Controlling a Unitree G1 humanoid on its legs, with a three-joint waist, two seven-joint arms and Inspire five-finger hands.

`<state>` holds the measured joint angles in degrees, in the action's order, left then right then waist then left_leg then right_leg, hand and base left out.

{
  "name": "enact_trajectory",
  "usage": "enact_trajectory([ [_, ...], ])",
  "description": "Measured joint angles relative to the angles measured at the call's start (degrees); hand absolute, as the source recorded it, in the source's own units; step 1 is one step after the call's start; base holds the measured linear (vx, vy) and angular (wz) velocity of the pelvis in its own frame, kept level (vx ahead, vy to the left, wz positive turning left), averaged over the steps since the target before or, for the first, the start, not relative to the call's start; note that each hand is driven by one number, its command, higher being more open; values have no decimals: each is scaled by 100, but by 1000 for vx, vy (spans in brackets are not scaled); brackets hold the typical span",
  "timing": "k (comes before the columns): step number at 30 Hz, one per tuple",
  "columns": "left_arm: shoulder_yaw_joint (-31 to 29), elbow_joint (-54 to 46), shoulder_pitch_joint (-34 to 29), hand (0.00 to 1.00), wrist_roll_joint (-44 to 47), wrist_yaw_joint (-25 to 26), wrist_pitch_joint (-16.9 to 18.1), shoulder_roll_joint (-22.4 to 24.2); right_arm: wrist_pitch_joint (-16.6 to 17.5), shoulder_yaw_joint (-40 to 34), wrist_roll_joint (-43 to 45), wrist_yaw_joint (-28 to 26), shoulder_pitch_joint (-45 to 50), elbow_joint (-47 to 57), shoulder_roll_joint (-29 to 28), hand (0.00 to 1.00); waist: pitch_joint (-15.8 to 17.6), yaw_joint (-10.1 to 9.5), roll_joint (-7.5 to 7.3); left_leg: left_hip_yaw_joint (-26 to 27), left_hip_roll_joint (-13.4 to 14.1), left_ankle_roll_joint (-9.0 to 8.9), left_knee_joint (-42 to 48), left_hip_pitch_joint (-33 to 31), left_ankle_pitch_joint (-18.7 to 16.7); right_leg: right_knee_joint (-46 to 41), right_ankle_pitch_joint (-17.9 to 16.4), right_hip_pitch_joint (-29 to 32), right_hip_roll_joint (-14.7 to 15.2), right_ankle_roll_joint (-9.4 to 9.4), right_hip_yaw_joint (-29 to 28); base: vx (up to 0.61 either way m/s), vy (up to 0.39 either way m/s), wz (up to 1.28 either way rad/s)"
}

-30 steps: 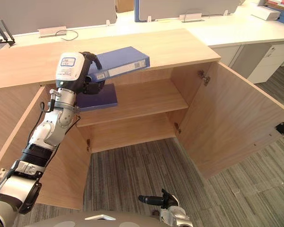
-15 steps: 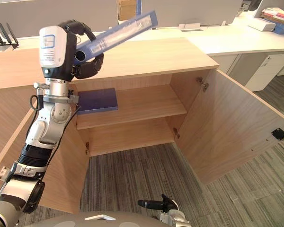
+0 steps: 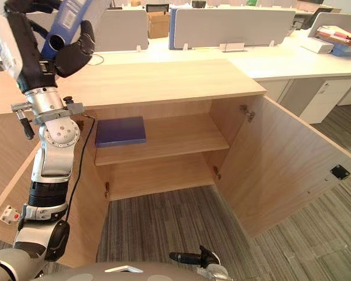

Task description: Walk over to the cabinet, pick up the folder, carry it to the office cabinet, place the folder inside the office cabinet, then close the office cabinet door

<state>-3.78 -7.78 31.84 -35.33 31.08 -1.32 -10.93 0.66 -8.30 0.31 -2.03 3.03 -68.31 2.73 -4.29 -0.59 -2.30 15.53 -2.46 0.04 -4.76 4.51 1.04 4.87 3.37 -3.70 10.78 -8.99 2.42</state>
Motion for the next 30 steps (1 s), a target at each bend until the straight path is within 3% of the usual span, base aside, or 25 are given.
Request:
enact_trajectory([
  [5, -126, -334, 13, 0, 1034, -70, 163, 135, -12, -3, 3, -1, 62, 65, -8, 100, -24, -70, -14, -5, 0, 0, -1, 0, 0, 0, -1, -6, 2, 2, 9, 0, 0, 1],
  [10, -51, -493, 27, 0, 3317, -587, 1035, 187, -36, -3, 9, -21, 65, 61, -25, 100, -58, -88, -46, -65, -7, 8, -1, -3, 5, 0, -8, -36, 13, 11, 65, 0, 0, 5],
  [15, 442, -659, 26, 0, 4773, -1385, 1645, 207, -83, -7, 13, -61, 60, 51, -24, 100, -62, -103, -52, -171, -36, 30, -1, -10, 20, -1, -21, -84, 30, 26, 164, -8, -5, 10],
  [21, 1218, -862, 21, 0, 6079, -2475, 1822, 200, -124, 31, 13, -142, 47, 20, 15, 100, -73, -122, -34, -294, -113, 61, -3, -28, 40, -2, -45, -138, 112, 18, 301, -31, -5, 12],
  [30, 1481, -855, -537, 0, 7362, -2987, 1879, 348, -125, 635, 58, -147, -162, -198, 123, 100, -85, -119, -14, -358, -123, 87, -2, -50, 58, -29, -48, -149, 121, 19, 370, -17, -3, 3],
])
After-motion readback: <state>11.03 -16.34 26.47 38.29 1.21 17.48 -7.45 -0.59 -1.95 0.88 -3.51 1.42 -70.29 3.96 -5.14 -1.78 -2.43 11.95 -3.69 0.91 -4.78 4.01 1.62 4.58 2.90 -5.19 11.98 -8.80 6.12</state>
